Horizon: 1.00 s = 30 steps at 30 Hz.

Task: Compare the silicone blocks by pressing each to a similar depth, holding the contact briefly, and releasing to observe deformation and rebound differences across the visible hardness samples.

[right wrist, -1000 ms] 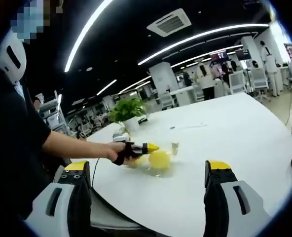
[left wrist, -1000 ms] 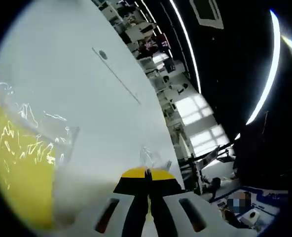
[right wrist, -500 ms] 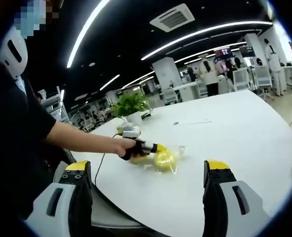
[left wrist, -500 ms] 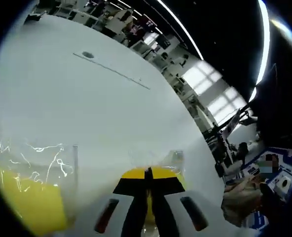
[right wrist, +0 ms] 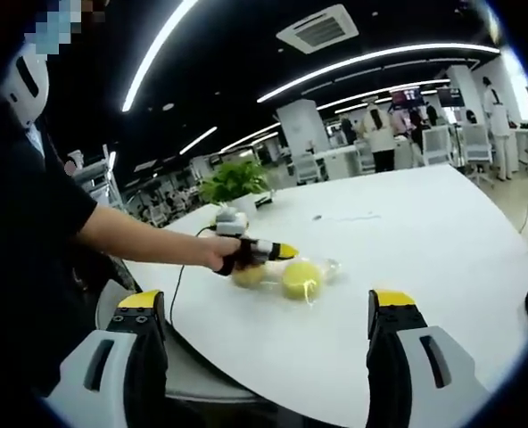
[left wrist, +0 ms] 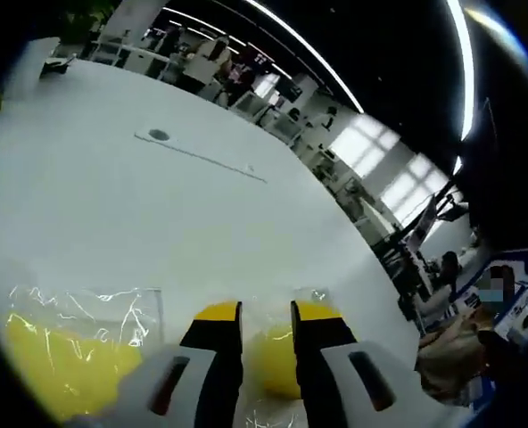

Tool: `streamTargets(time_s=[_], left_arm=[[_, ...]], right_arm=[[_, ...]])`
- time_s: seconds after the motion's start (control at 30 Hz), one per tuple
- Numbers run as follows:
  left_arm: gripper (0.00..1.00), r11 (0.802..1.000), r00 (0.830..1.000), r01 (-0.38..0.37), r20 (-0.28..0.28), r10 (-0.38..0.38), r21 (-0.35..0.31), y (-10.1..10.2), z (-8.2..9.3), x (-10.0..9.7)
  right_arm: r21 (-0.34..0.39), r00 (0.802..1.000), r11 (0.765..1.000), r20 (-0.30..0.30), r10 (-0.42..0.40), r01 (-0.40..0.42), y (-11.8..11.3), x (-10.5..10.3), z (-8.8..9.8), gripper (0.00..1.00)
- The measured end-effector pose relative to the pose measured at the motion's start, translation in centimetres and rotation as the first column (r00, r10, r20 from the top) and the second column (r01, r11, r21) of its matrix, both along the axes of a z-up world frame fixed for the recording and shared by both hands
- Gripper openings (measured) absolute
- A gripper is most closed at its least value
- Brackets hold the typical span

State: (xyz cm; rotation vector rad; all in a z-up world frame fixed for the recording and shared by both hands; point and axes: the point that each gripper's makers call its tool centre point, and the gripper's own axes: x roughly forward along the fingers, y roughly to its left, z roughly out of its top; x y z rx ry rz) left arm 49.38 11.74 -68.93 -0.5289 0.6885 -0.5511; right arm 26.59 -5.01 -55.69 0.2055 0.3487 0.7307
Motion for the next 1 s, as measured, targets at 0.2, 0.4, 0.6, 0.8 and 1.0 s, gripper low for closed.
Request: streamTargets(time_s=[0.2,0.4,0.6,0.8,1.0], left_arm=[[0.26,0.994,0.986,0.089,0.138,-0.098,0.064,1.0,3.5,-2.0],[0.33,0.940,0.939,0.173,0.241,-0.247,0.294,4.5,4.1,-6.2],[0.43,0.965,0.927,0.126,0.319,-0.196,0.229,7.5,6.9,-8.7],[0.57,0.940,0.854,0.145,0.440,-0.276,0.308,10.1,10.4,-12.2],[0.67,0.933,0.825,0.171,0.471,-0.312,0.318,12.6,12.7,-15.5]], right_arm=[[-0.029,1.000,0.999,0.006,-0.016,0.016,0.0,0.3,-0.7,0.85],[-0.054,1.000,0.998,0.025,0.015,-0.014,1.9,0.7,-1.2,0.85],[-0.057,0.998,0.997,0.024,0.061,-0.059,3.8,0.5,-1.8,0.83],[-0.060,0.997,0.996,0.030,0.065,-0.064,4.5,1.3,-2.2,0.82],[-0.067,0.995,0.996,0.069,0.069,-0.064,4.6,1.2,-1.5,0.83]])
